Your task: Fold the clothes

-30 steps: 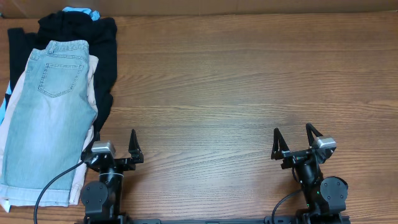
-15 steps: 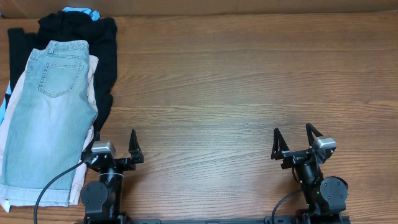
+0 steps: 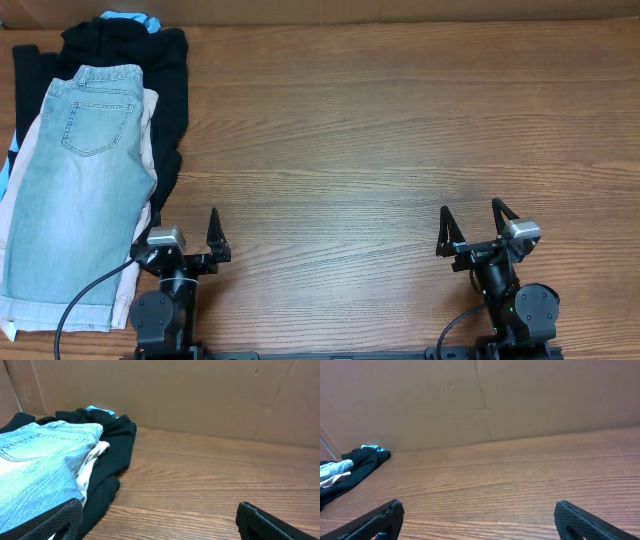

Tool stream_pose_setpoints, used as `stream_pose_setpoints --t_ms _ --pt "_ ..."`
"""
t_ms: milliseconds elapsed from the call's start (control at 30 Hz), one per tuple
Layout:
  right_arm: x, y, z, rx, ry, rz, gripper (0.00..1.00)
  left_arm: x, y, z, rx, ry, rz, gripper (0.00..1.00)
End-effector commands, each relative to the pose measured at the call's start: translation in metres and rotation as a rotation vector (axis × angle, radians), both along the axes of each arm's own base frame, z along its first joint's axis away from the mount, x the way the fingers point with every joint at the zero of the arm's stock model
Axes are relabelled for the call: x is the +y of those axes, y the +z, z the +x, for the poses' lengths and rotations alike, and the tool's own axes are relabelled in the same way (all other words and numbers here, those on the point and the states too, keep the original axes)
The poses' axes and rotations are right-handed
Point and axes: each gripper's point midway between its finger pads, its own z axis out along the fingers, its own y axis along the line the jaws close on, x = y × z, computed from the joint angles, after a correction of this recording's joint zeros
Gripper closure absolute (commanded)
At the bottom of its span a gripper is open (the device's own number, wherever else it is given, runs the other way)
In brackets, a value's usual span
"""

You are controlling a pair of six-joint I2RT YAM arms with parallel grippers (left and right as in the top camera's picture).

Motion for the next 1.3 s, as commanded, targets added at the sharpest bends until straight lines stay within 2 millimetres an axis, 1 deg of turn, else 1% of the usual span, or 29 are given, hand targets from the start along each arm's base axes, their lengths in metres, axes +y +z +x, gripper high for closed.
stream_pose_setpoints --t_ms 0,500,667,733,800,900,1067,1200,1267 --pt "-0.002 -0.002 0.001 -0.001 -0.009 -0.001 0.00 0.000 0.000 0.000 -0.007 0.002 -0.015 0.00" --pt "-0.002 -0.002 0.001 -0.005 -0.010 -0.001 0.00 -0.002 0.001 0.000 -0.011 -0.006 -0.017 0.00" --pt "-0.001 0.013 0.000 -0.065 -0.007 0.005 0.00 -0.001 0.001 0.000 -0.008 -0.001 -0.020 0.00" --pt "0.003 0.025 -0.002 -0.115 0.019 0.008 0.00 -0.002 0.004 0.000 -0.020 -0.007 -0.024 0.00" --pt "0.012 0.040 -0.006 -0.174 0.073 0.009 0.00 -0.003 0.007 0.000 -0.032 -0.010 -0.031 0.00" --pt "0.025 0.054 -0.013 -0.238 0.153 0.003 0.00 -0.009 0.021 0.000 -0.091 -0.046 -0.030 0.00" --pt "0.039 0.074 -0.024 -0.285 0.247 -0.008 0.00 -0.018 0.061 -0.007 -0.172 -0.099 -0.022 0.00" --pt "0.041 0.104 -0.035 -0.323 0.261 -0.015 0.00 -0.018 0.096 -0.018 -0.179 -0.098 0.029 0.00" --pt "0.040 0.124 -0.042 -0.332 0.262 -0.016 0.00 -0.019 0.116 -0.023 -0.175 -0.097 0.061 0.00"
